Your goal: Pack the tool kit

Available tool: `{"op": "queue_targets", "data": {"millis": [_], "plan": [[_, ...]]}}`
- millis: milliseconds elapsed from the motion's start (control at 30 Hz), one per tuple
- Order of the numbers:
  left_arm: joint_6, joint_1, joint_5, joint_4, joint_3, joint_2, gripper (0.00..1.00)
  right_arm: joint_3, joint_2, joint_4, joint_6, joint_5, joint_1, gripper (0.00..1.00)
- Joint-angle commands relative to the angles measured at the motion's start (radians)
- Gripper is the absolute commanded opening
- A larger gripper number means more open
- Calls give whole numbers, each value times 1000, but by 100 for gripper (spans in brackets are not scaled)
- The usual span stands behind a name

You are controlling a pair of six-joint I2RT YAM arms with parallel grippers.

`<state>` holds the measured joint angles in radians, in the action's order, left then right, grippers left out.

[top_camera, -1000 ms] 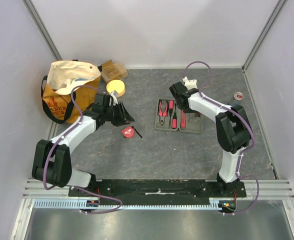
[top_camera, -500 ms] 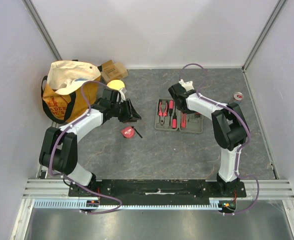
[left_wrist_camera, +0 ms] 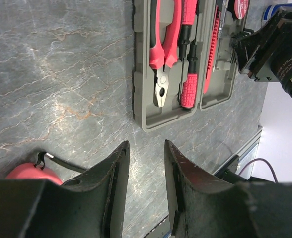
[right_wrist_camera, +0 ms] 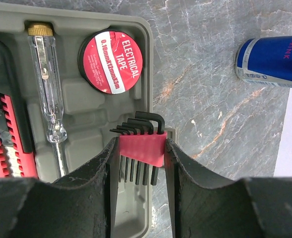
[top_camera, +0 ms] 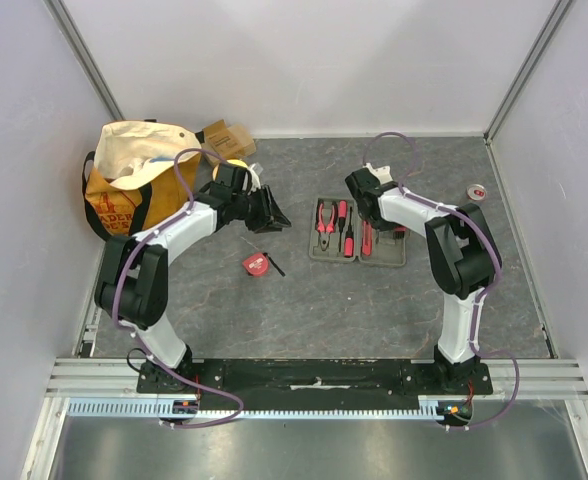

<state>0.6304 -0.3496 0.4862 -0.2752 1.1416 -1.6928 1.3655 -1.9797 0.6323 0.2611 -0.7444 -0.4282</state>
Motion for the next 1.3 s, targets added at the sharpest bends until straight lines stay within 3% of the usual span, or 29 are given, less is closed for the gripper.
{"op": "queue_targets", "data": {"millis": [0, 567, 800, 1267], "plan": [[-24, -19, 38, 22, 49, -25, 40, -9, -5, -52, -26, 39, 12, 43], [-24, -32, 37, 10, 53, -42, 40, -40, 28, -66, -83, 134, 31, 47], [-21, -38, 34, 8, 61, -50, 40, -20, 30, -48, -42, 186, 31, 52], [-20, -84, -8, -7, 202, -188, 40, -5, 114, -2, 30, 263, 58, 59]]}}
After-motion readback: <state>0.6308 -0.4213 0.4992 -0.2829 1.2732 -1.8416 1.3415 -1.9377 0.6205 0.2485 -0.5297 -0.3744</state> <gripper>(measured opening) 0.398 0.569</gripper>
